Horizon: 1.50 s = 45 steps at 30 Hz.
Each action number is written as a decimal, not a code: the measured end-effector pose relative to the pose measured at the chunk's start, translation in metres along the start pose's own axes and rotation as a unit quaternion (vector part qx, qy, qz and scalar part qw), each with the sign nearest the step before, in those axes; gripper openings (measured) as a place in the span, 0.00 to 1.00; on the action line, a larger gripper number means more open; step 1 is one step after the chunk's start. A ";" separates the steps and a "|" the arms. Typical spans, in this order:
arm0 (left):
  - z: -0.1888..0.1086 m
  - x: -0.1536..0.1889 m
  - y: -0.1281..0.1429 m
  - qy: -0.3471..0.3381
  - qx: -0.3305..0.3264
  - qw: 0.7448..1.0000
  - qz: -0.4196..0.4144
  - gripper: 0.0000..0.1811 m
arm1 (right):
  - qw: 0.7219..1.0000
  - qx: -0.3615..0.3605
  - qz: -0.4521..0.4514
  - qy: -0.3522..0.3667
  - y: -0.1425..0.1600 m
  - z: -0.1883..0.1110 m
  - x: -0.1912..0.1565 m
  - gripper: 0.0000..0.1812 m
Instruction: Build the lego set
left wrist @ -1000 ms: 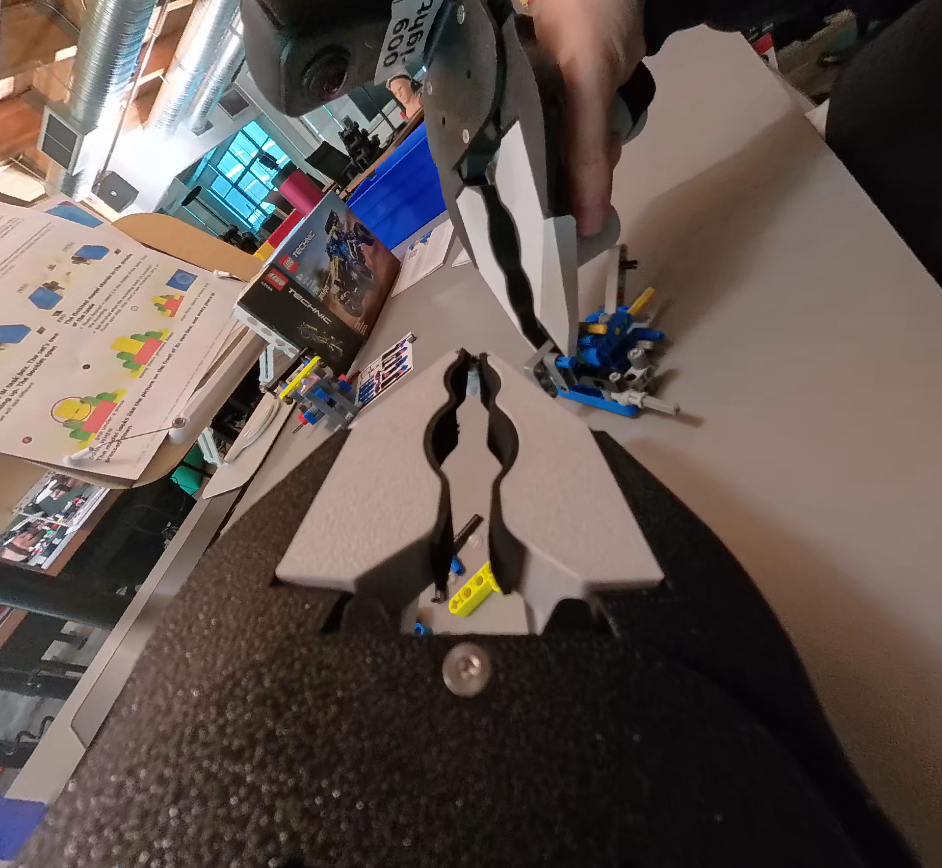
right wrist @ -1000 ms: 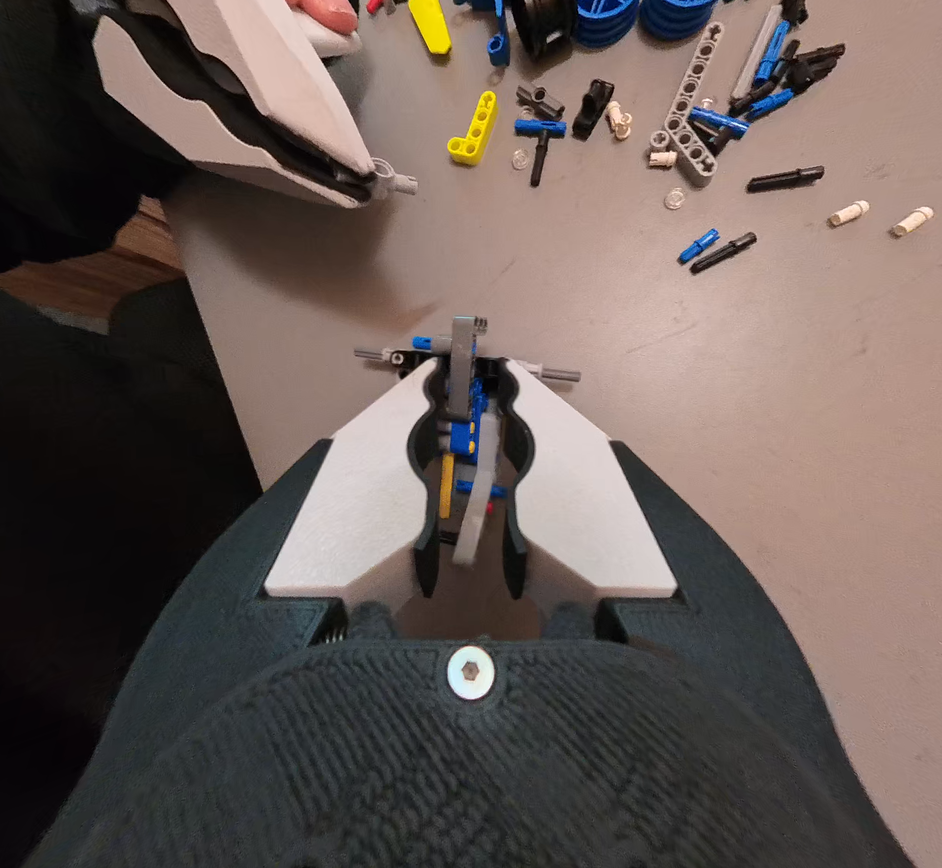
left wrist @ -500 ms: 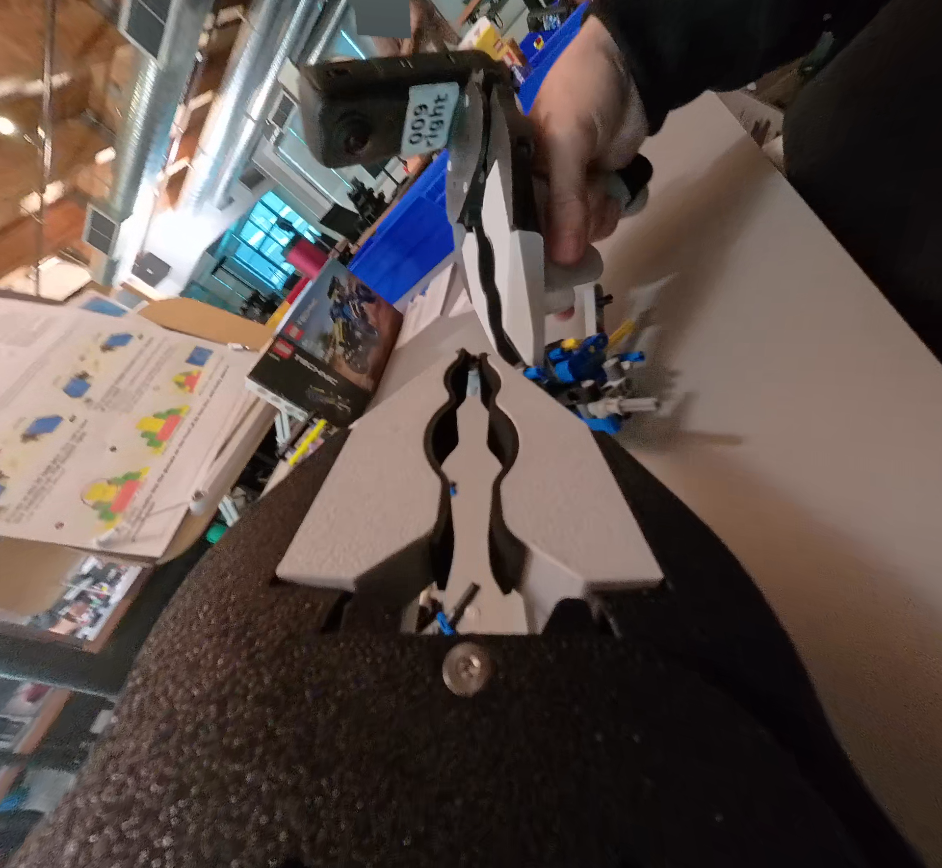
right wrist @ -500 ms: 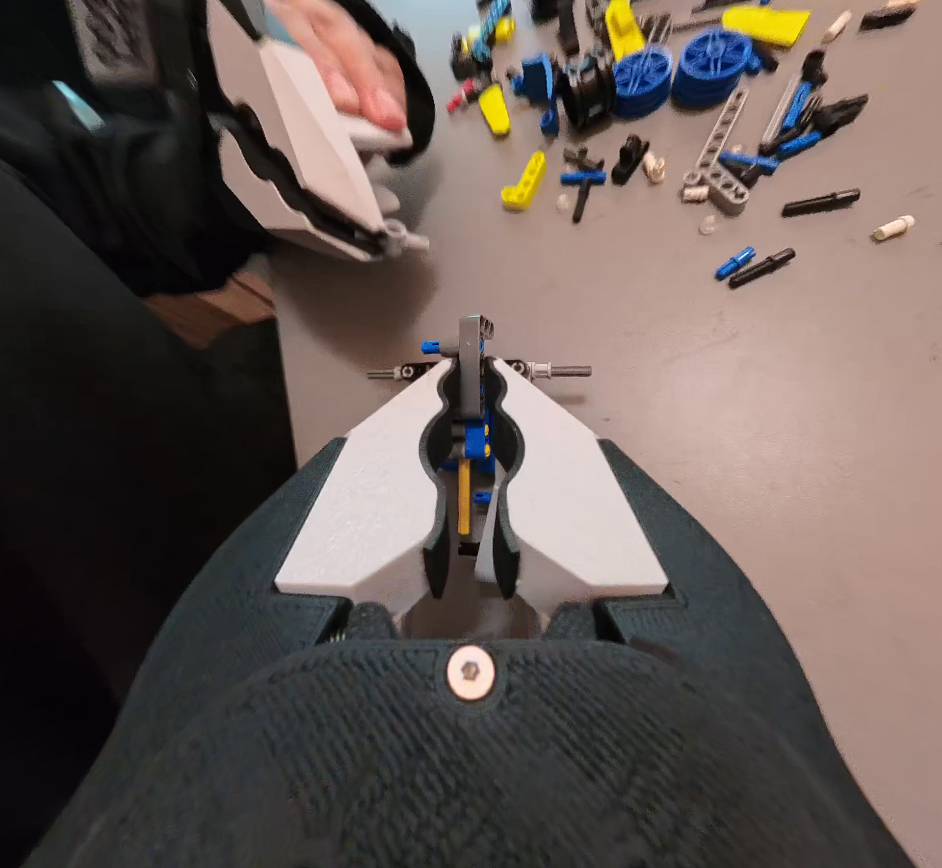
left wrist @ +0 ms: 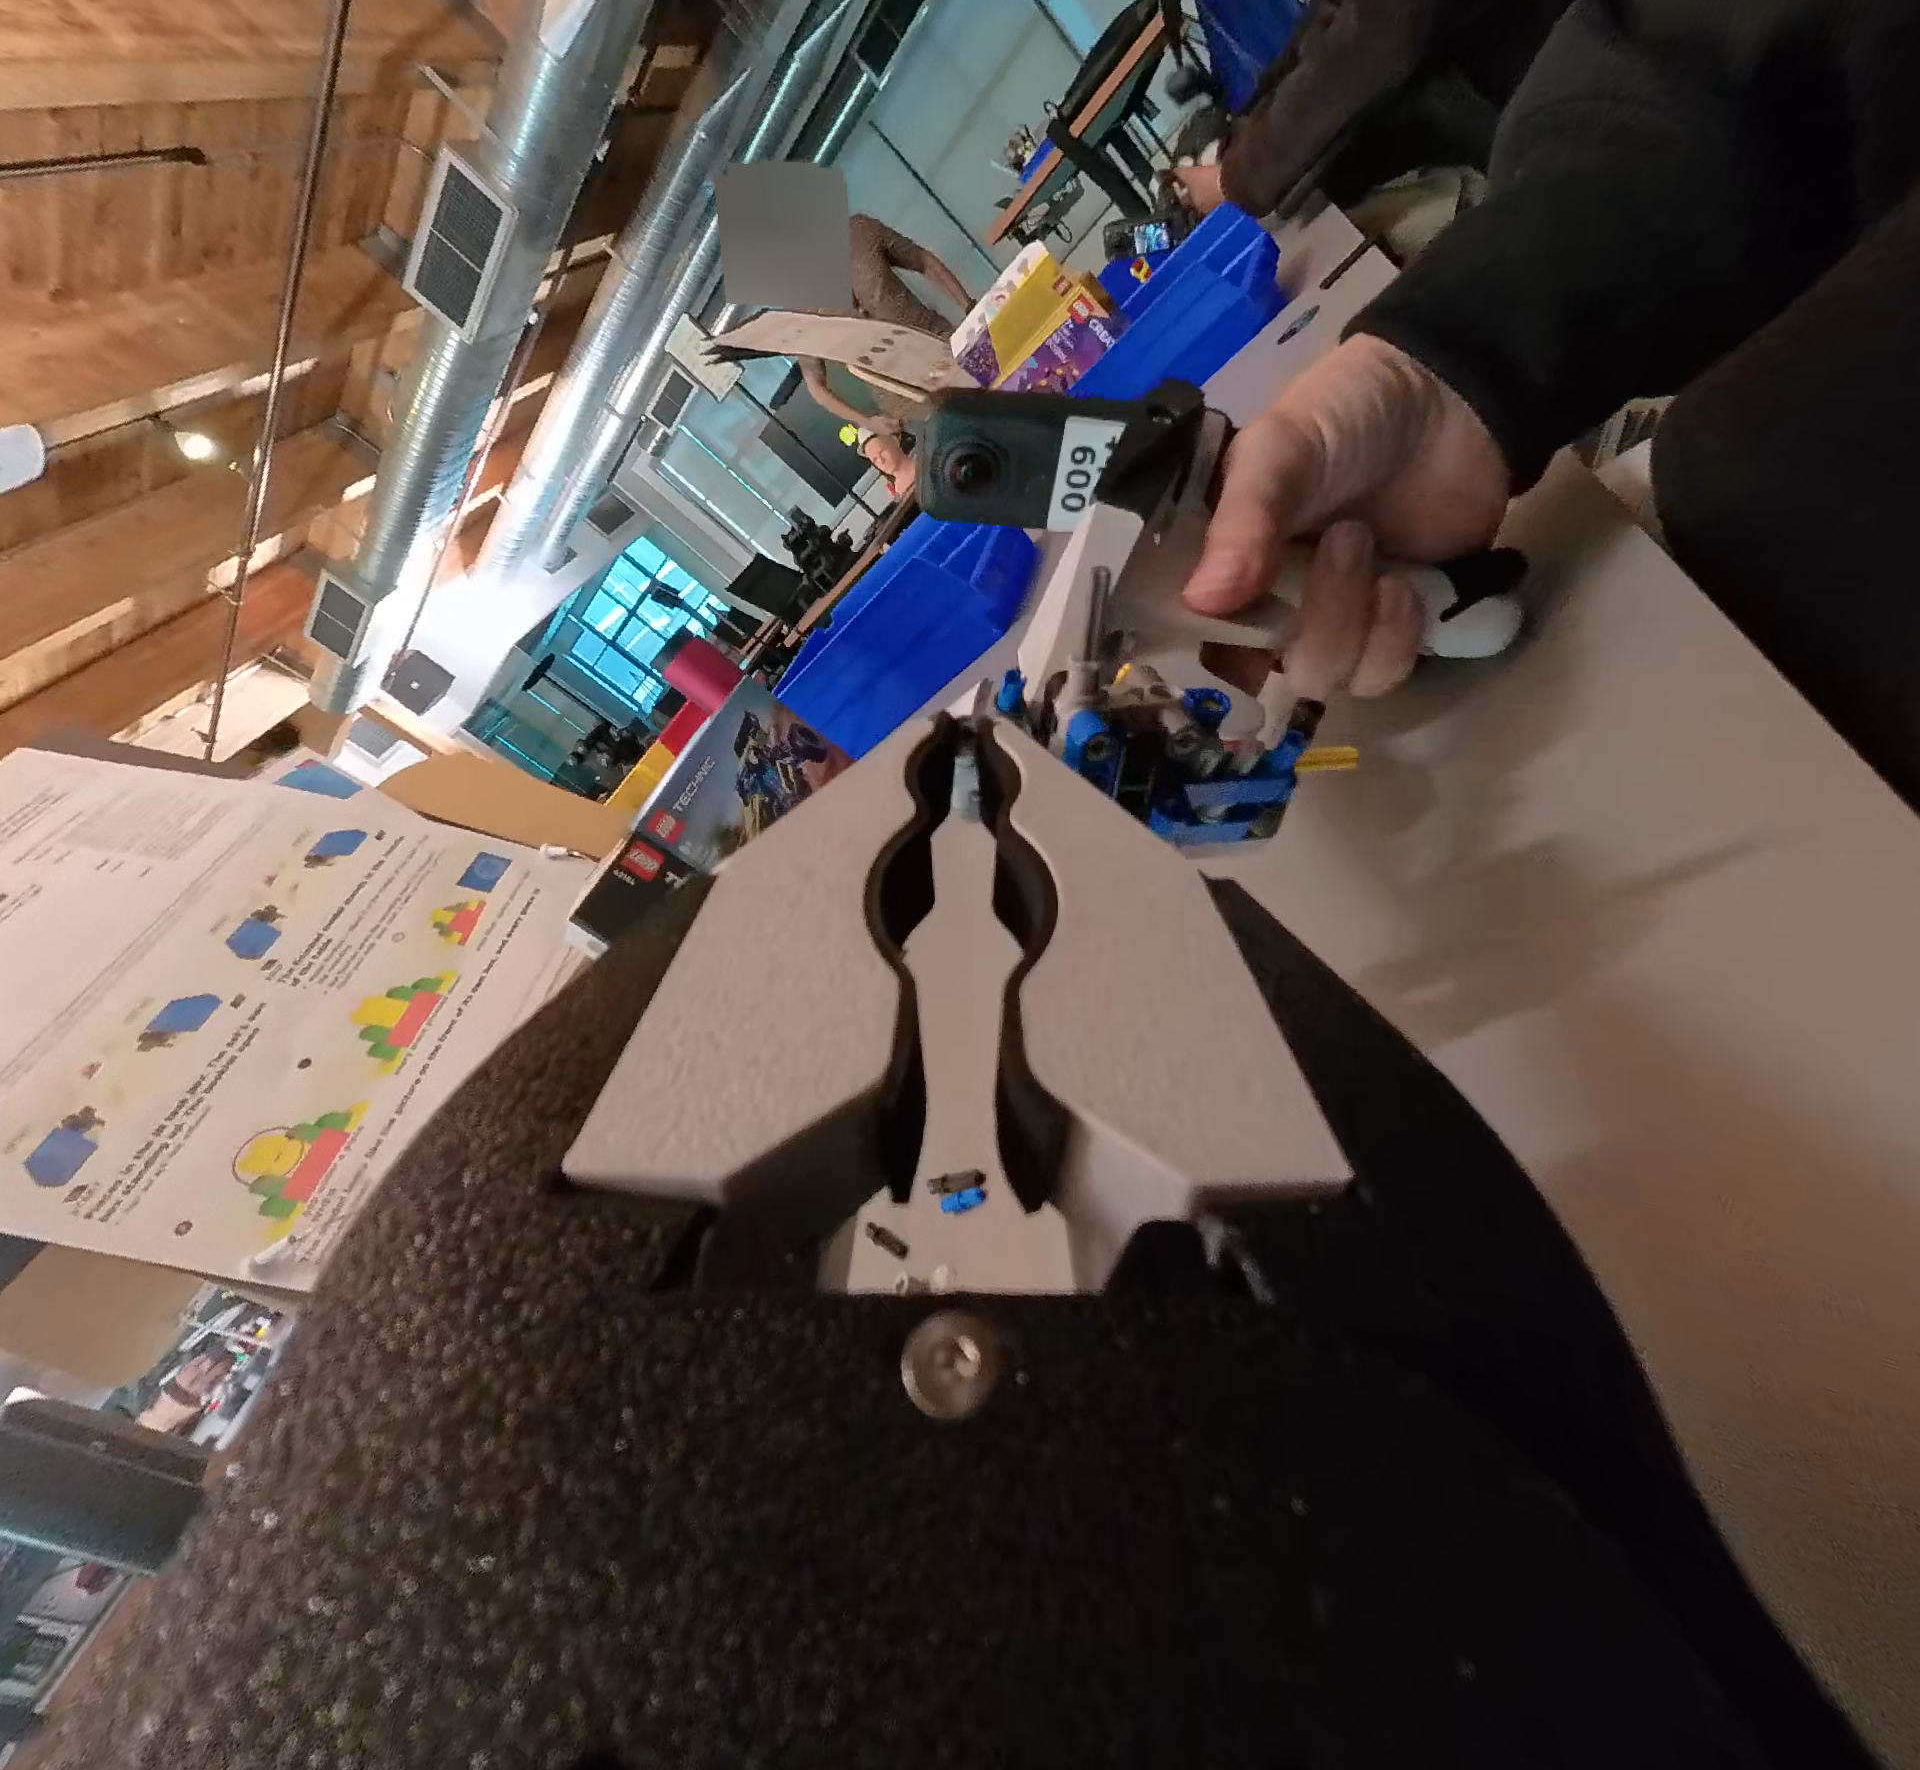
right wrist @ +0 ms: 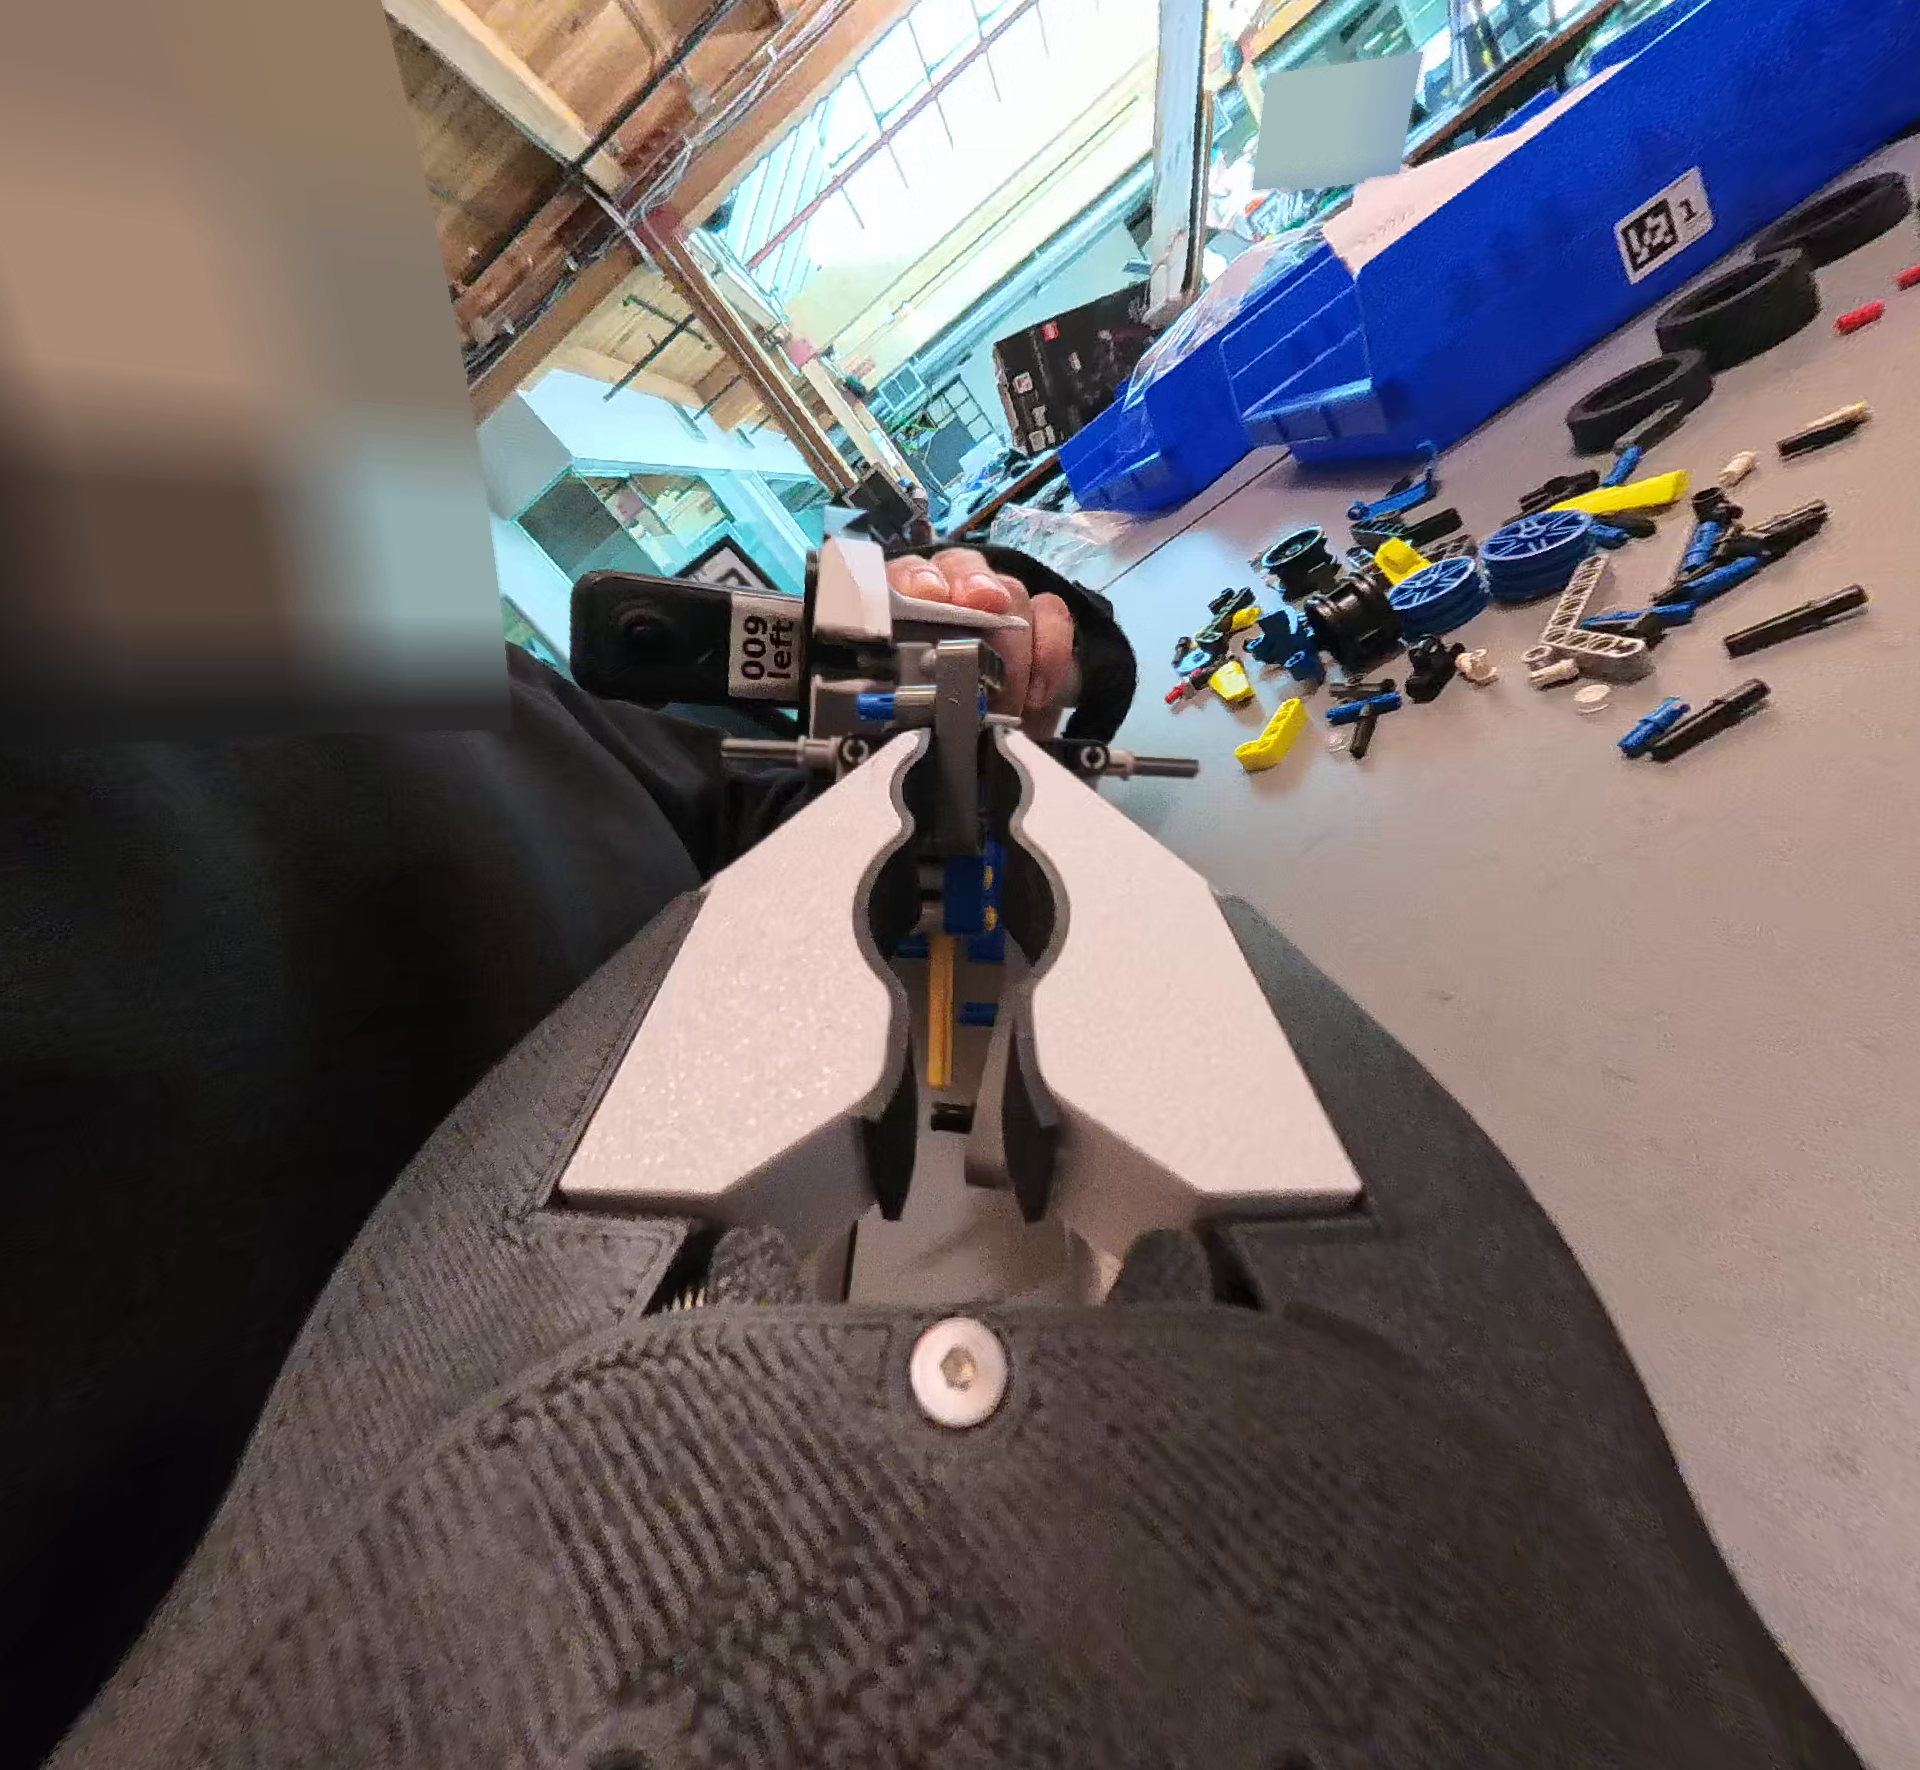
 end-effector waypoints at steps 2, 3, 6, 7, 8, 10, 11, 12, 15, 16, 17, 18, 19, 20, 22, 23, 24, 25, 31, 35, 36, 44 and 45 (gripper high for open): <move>0.000 0.001 -0.001 0.005 0.006 1.000 -0.002 0.00 | 1.000 -0.001 0.007 -0.007 0.001 0.001 0.000 0.04; 0.000 0.002 -0.001 0.008 0.008 1.000 -0.005 0.00 | 1.000 -0.003 0.007 -0.007 0.001 0.002 0.000 0.04; 0.000 0.003 -0.002 0.021 0.014 1.000 -0.019 0.00 | 1.000 -0.005 0.010 -0.013 0.003 0.004 0.000 0.04; -0.001 0.002 -0.002 0.021 0.015 0.999 -0.022 0.00 | 1.000 -0.004 0.008 -0.014 0.003 0.004 -0.001 0.04; -0.001 0.001 -0.002 0.021 0.014 0.999 -0.025 0.00 | 1.000 -0.002 0.007 -0.017 0.003 0.004 -0.001 0.04; -0.003 0.000 -0.002 0.019 0.018 0.999 -0.025 0.00 | 1.000 0.004 0.008 -0.019 0.002 0.002 -0.002 0.04; -0.003 0.000 -0.003 0.019 0.019 0.999 -0.021 0.01 | 1.000 0.000 0.009 -0.027 0.002 0.003 -0.002 0.04; -0.004 0.000 -0.004 0.019 0.019 1.000 -0.013 0.01 | 0.999 -0.005 0.009 -0.032 0.003 0.004 -0.002 0.04; -0.005 0.001 -0.005 0.024 0.018 1.000 -0.004 0.00 | 0.999 -0.008 0.014 -0.038 0.003 0.005 -0.002 0.04; -0.006 0.001 -0.006 0.025 0.016 1.000 0.009 0.00 | 0.999 -0.009 0.015 -0.040 0.003 0.005 -0.002 0.04; -0.006 0.002 -0.008 0.025 0.016 0.999 0.024 0.00 | 0.999 -0.013 0.016 -0.040 0.004 0.006 -0.002 0.04; -0.007 0.003 -0.009 0.023 0.016 0.999 0.035 0.01 | 0.999 -0.016 0.015 -0.044 0.004 0.006 -0.002 0.04; -0.006 0.004 -0.010 0.025 0.013 0.999 0.038 0.00 | 0.999 -0.015 0.016 -0.048 0.004 0.007 -0.003 0.04; -0.006 0.004 -0.011 0.026 0.011 0.999 0.035 0.00 | 0.998 -0.018 0.020 -0.049 0.005 0.008 -0.002 0.04; -0.006 0.004 -0.013 0.030 0.016 0.999 0.017 0.00 | 0.998 -0.021 0.022 -0.057 0.005 0.009 -0.003 0.04; -0.006 0.004 -0.012 0.034 0.018 0.999 0.008 0.00 | 0.998 -0.022 0.021 -0.061 0.005 0.010 -0.003 0.04; -0.006 0.004 -0.012 0.038 0.020 0.999 -0.003 0.00 | 0.998 -0.025 0.021 -0.061 0.006 0.011 -0.003 0.04; -0.006 0.003 -0.011 0.041 0.021 0.999 -0.015 0.00 | 0.997 -0.025 0.023 -0.064 0.006 0.012 -0.003 0.04; -0.008 0.002 -0.010 0.054 0.037 0.998 -0.021 0.00 | 0.996 -0.025 0.036 -0.083 0.005 0.010 -0.003 0.04; -0.008 0.003 -0.007 0.048 0.033 0.998 0.012 0.00 | 0.995 -0.024 0.059 -0.078 0.005 0.010 0.000 0.04; -0.008 0.004 -0.006 0.051 0.027 0.998 0.023 0.00 | 0.996 -0.027 0.056 -0.068 0.004 0.010 0.001 0.04; -0.010 0.010 -0.003 0.071 -0.008 0.987 0.146 0.00 | 0.948 -0.279 -0.043 0.149 -0.008 0.019 0.002 0.04; -0.011 0.012 -0.003 0.080 -0.009 0.986 0.149 0.00 | 0.934 -0.311 -0.054 0.170 -0.007 0.023 0.005 0.04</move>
Point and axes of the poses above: each gripper's, where its closed fingertips meet, z out along the fingers, y out of its underside, x = y × z across the jaws, the point moved 10 cm from there along -z, back along the fingers, and after that the axes turned 12 degrees about -y, right-handed, at the moved point
